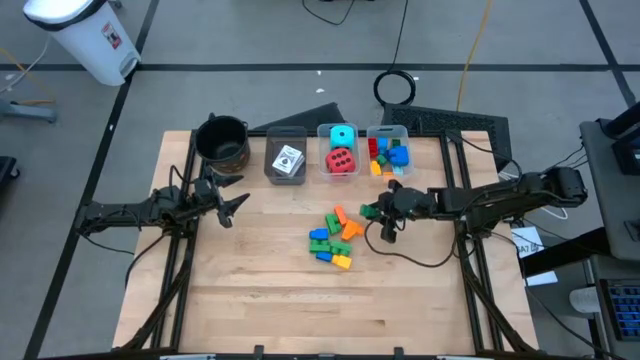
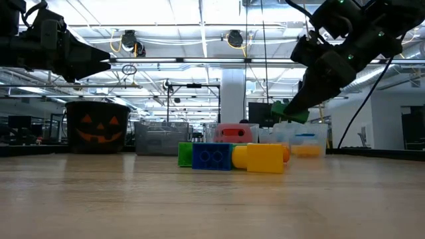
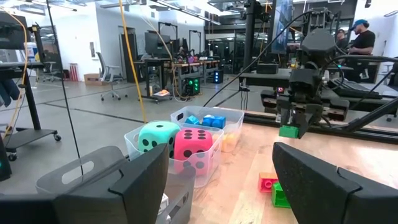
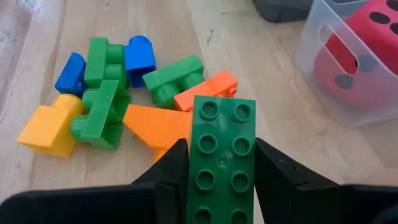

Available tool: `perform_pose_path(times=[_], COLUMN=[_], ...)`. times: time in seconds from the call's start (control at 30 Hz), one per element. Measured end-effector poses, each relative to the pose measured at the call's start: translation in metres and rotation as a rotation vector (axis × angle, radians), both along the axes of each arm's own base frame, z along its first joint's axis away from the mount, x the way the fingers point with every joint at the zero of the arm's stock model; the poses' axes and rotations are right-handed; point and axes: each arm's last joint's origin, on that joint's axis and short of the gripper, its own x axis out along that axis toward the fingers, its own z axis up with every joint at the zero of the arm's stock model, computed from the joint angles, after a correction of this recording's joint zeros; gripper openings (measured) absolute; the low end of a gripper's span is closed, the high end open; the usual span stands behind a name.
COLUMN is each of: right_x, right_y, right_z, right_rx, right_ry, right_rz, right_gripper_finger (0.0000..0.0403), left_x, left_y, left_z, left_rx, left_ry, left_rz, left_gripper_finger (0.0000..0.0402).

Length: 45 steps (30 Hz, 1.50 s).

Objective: Pick & Place Toys
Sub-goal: Put the green block into the right transparent bin

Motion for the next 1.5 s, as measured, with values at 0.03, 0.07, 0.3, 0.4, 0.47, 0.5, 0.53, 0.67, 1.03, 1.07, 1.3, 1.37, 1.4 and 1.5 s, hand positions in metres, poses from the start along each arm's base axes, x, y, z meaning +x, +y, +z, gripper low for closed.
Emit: perform_pose_path(times=[0.03, 0.07, 0.3, 0.4, 0.47, 0.5, 0.53, 0.67, 1.03, 1.07, 1.3, 1.37, 1.4, 1.5], right_x=[0.0, 0.0, -0.001, -0.001, -0.001, -0.001, -0.001, -0.002, -0.027, -0.029, -0.037, -0.037, -0.037, -0.038], right_y=[0.0, -0.001, -0.015, -0.026, -0.034, -0.039, -0.043, -0.063, -0.119, -0.123, -0.149, -0.157, -0.161, -0.171], right_z=[0.0, 0.0, 0.0, 0.002, 0.004, 0.005, 0.007, 0.015, 0.018, 0.017, 0.001, -0.006, -0.008, -0.016], right_rx=[-0.006, -0.01, -0.025, -0.033, -0.037, -0.04, -0.045, -0.075, -0.099, -0.097, -0.079, -0.074, -0.078, -0.081], right_ry=[0.001, 0.001, 0.0, -0.013, -0.043, -0.06, -0.078, -0.161, -0.191, -0.189, -0.139, -0.144, -0.153, -0.151], right_rz=[0.002, 0.002, -0.051, -0.095, -0.132, -0.151, -0.169, -0.249, -0.521, -0.541, -0.659, -0.69, -0.702, -0.731], right_gripper_finger=[0.0103, 0.0104, 0.0104, 0.0106, 0.0106, 0.0106, 0.0105, 0.0103, 0.0104, 0.0105, 0.0106, 0.0105, 0.0105, 0.0108], left_x=[0.0, 0.0, 0.0, 0.0, 0.0, 0.0, 0.0, 0.0, 0.0, 0.0, 0.0, 0.0, 0.0, 0.0], left_y=[0.0, 0.0, 0.0, 0.0, 0.0, 0.0, 0.0, 0.0, 0.0, 0.0, 0.0, 0.0, 0.0, 0.0], left_z=[0.0, 0.0, 0.0, 0.0, 0.0, 0.0, 0.0, 0.0, 0.0, 0.0, 0.0, 0.0, 0.0, 0.0], left_rx=[0.0, 0.0, 0.0, 0.0, 0.0, 0.0, 0.0, 0.0, 0.0, 0.0, 0.0, 0.0, 0.0, 0.0], left_ry=[0.0, 0.001, 0.001, 0.0, 0.0, 0.0, 0.0, 0.001, 0.001, 0.0, 0.001, 0.001, 0.001, 0.001], left_rz=[0.0, 0.0, 0.0, 0.0, 0.0, 0.0, 0.0, 0.0, 0.0, 0.0, 0.0, -0.001, 0.0, 0.0], left_gripper_finger=[0.0292, 0.0292, 0.0292, 0.0292, 0.0292, 0.0292, 0.0292, 0.0292, 0.0292, 0.0292, 0.0292, 0.0292, 0.0292, 0.0292])
